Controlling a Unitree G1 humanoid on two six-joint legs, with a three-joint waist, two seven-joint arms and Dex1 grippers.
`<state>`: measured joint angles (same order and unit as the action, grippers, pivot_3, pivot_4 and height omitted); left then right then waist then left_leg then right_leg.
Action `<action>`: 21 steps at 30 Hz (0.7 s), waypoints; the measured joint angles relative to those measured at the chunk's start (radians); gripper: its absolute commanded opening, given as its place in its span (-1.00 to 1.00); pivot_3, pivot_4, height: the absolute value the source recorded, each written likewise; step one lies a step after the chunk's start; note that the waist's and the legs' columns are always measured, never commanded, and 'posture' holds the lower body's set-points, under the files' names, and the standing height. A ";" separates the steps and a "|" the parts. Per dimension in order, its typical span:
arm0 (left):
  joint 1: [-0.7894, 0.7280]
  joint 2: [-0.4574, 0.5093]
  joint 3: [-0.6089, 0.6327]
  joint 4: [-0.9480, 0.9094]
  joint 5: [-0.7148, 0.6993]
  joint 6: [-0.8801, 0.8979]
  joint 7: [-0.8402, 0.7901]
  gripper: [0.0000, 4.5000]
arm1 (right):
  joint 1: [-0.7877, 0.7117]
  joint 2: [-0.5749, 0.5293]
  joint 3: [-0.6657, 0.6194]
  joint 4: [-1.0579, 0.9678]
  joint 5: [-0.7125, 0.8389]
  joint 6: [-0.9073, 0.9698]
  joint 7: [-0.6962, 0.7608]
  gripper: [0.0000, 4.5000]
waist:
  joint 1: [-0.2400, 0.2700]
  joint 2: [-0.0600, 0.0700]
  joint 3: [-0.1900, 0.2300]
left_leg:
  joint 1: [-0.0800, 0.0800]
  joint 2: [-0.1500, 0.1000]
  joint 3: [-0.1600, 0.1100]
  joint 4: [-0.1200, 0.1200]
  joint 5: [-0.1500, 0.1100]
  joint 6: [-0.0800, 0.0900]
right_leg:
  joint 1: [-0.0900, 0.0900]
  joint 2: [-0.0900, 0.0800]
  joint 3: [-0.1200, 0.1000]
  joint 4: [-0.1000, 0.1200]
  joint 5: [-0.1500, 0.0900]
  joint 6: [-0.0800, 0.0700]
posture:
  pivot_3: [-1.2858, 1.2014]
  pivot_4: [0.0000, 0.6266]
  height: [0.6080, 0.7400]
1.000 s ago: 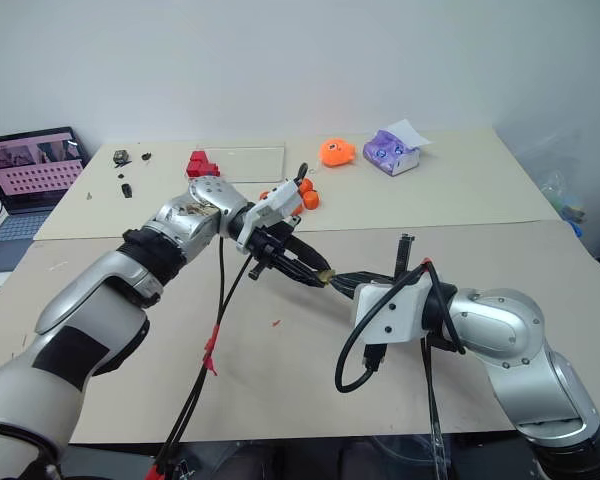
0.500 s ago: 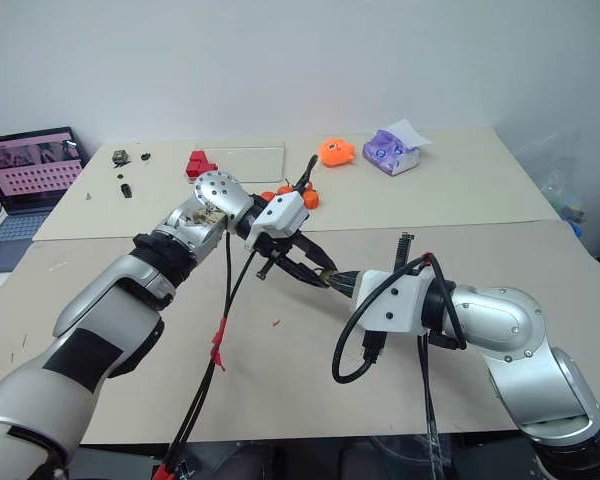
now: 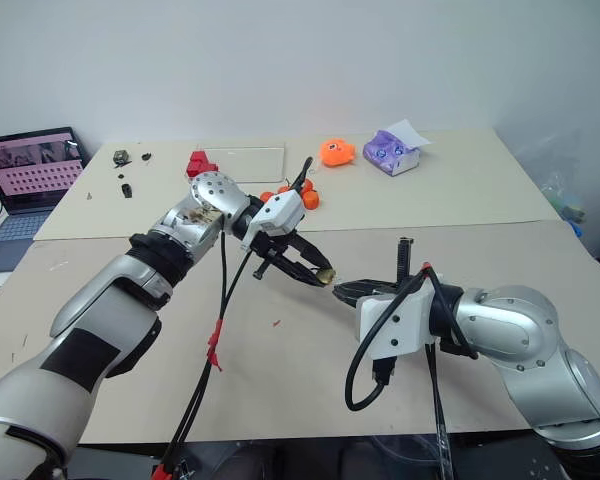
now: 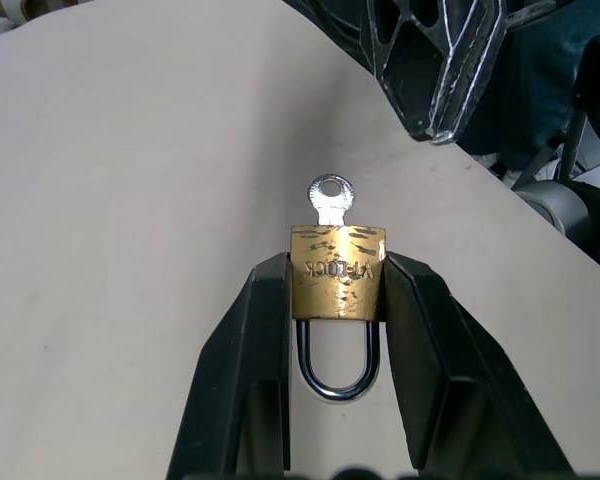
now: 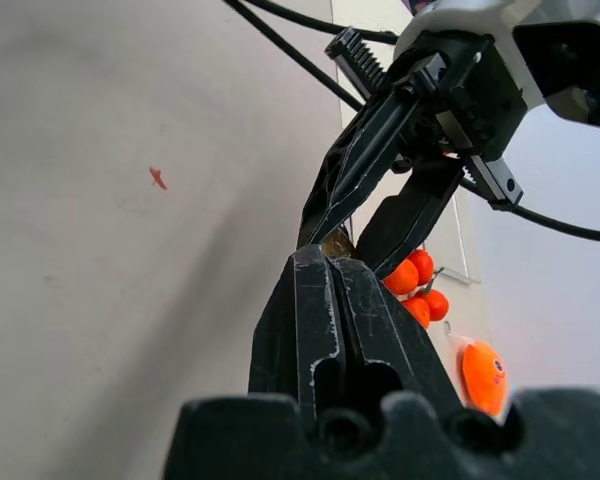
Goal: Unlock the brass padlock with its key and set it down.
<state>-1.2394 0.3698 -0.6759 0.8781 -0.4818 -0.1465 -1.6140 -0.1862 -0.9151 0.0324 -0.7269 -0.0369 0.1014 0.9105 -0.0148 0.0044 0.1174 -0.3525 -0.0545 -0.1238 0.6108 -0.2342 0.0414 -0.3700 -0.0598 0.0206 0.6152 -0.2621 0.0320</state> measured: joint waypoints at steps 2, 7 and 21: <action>0.004 0.002 -0.004 -0.002 -0.013 0.011 0.000 -0.63 | 0.005 0.000 0.000 0.012 -0.008 -0.021 -0.002 -0.86 | -0.002 0.000 0.000 | 0.000 0.000 0.000 0.000 0.000 0.000 | 0.000 0.000 0.000 0.001 0.000 0.000 | 0.03 -0.52 1.00; 0.006 0.005 -0.015 -0.017 -0.028 0.020 0.000 -0.63 | 0.012 0.005 -0.002 0.026 -0.019 -0.055 -0.008 -0.29 | -0.001 -0.001 0.000 | 0.000 0.000 0.000 0.000 0.000 0.000 | 0.000 0.000 0.000 0.001 0.000 0.000 | 0.03 -0.52 1.00; 0.007 0.024 -0.048 -0.047 -0.051 0.057 0.000 -0.63 | 0.011 0.009 -0.002 0.071 -0.080 -0.128 -0.031 -0.07 | -0.001 -0.001 0.000 | 0.000 0.000 0.000 0.000 0.000 0.000 | 0.000 0.000 0.000 0.001 0.000 0.000 | 0.03 -0.52 1.00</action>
<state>-1.2322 0.3939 -0.7237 0.8309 -0.5323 -0.0894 -1.6141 -0.1747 -0.9063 0.0302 -0.6561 -0.1169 -0.0265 0.8798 -0.0155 0.0036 0.1178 -0.3524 -0.0546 -0.1238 0.6112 -0.2342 0.0414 -0.3700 -0.0597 0.0208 0.6161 -0.2621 0.0319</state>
